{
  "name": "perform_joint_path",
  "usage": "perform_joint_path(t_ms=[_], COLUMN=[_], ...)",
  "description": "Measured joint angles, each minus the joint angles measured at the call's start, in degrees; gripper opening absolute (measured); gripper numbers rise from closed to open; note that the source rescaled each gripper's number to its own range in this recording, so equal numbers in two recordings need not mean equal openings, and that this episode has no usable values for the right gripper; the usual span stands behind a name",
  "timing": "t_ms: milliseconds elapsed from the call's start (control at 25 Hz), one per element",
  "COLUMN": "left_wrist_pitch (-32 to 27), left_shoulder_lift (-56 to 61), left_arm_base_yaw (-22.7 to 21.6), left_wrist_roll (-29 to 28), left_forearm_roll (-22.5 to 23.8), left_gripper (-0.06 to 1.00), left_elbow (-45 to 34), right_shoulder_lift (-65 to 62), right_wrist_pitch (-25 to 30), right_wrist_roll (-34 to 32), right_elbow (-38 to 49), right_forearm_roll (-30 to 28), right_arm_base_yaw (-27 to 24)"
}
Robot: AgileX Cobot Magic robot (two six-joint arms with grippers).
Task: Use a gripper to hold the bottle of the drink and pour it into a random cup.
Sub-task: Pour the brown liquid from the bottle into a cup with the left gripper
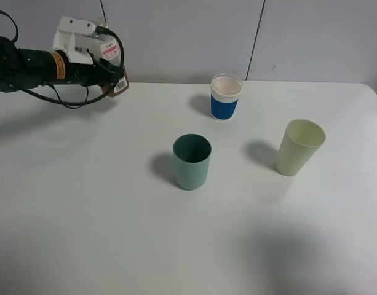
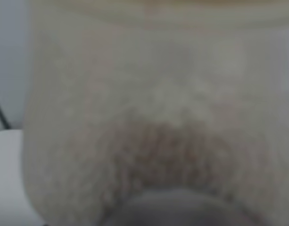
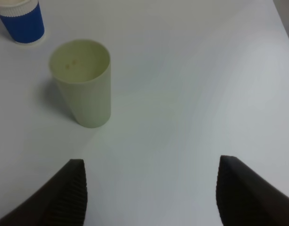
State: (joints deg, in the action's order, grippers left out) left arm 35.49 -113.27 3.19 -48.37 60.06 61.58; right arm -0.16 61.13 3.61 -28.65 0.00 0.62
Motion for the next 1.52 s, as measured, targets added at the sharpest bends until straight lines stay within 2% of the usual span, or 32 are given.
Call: perform_joint_path(t_ms=[160, 280, 400, 600, 680, 960, 1200, 1320, 1520], left_wrist_pitch=[-11.92, -21.39, -30.24, -39.45, -41.37, -43.16, -47.62, -49.41, -49.53], left_shoulder_lift=[6.22, 10.24, 13.63, 18.18, 19.7, 24.49, 25.9, 25.9, 25.9], left_arm_base_yaw=[4.53, 7.54, 10.27, 15.21, 17.02, 21.41, 25.03, 26.92, 30.08], left_wrist_roll=[0.53, 3.79, 10.93, 25.3, 29.62, 39.05, 47.25, 52.55, 65.22], left_forearm_roll=[-11.55, -18.87, -24.96, -33.73, -36.07, -43.36, -47.73, -50.77, -58.29], left_gripper=[0.03, 0.03, 0.03, 0.03, 0.03, 0.03, 0.03, 0.03, 0.03], left_elbow=[-2.32, -2.78, -2.78, -2.84, -3.61, -10.78, -13.5, -13.61, -13.61], right_shoulder_lift=[0.0, 0.0, 0.0, 0.0, 0.0, 0.0, 0.0, 0.0, 0.0], right_wrist_pitch=[0.0, 0.0, 0.0, 0.0, 0.0, 0.0, 0.0, 0.0, 0.0], right_wrist_roll=[0.0, 0.0, 0.0, 0.0, 0.0, 0.0, 0.0, 0.0, 0.0], right_elbow=[0.0, 0.0, 0.0, 0.0, 0.0, 0.0, 0.0, 0.0, 0.0], right_forearm_roll=[0.0, 0.0, 0.0, 0.0, 0.0, 0.0, 0.0, 0.0, 0.0], right_arm_base_yaw=[0.0, 0.0, 0.0, 0.0, 0.0, 0.0, 0.0, 0.0, 0.0])
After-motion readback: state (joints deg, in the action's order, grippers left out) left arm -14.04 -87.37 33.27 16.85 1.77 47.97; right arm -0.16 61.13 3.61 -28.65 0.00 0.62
